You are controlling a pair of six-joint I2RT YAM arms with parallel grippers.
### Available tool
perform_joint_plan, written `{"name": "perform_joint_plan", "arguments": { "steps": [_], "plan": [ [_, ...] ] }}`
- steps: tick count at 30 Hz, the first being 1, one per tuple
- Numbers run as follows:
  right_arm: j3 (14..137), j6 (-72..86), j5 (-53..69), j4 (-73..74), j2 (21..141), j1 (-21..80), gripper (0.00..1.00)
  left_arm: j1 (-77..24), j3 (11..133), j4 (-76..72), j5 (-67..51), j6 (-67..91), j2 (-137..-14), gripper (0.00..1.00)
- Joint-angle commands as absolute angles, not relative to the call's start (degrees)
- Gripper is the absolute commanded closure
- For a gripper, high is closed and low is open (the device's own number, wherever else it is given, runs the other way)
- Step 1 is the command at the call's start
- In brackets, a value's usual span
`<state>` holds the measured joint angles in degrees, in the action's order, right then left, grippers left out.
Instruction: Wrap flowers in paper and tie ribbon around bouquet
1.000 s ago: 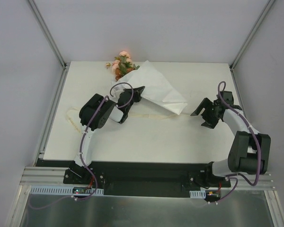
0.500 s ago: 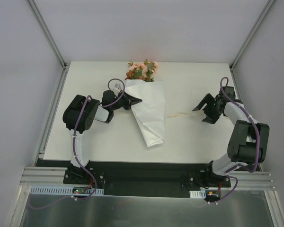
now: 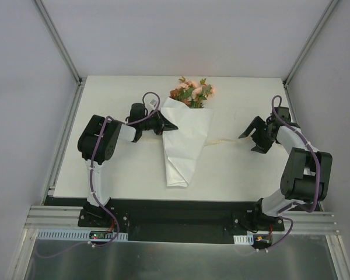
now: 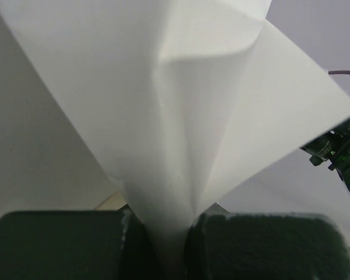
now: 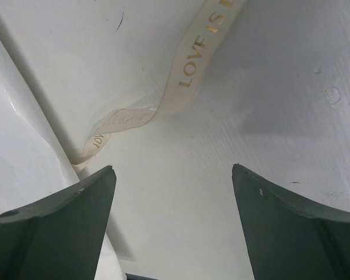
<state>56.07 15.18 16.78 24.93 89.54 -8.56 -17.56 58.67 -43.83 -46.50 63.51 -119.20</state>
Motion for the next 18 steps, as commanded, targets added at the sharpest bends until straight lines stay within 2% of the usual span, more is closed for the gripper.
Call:
{"name": "perform_joint_plan", "arguments": {
  "steps": [1,8,14,15,17,18],
  "plan": [
    [58.10,14.15,15.47,26.28,88.42,-8.96,0.16,-17.40,57.84,-45.35,-44.22,62.75,-117.77,1.00],
    [58.45,14.41,15.38,26.28,88.77,-8.96,0.16,-17.49,51.16,-54.74,-34.99,70.82,-117.16,1.00],
    [58.27,13.97,14.94,26.19,88.86,-8.96,0.16,-17.49,52.20,-53.97,-34.28,70.84,-117.34,1.00],
    [58.36,13.97,14.85,26.37,88.86,-8.96,0.15,-17.49,52.29,-52.49,-34.36,70.58,-117.07,0.89],
    [58.88,13.80,14.85,26.89,88.77,-8.96,0.14,-17.40,52.30,-48.36,-34.80,68.57,-115.32,0.78],
    [59.15,13.45,14.85,27.42,88.68,-8.96,0.13,-17.32,52.21,-46.43,-35.24,67.42,-114.53,0.66]
  ]
}}
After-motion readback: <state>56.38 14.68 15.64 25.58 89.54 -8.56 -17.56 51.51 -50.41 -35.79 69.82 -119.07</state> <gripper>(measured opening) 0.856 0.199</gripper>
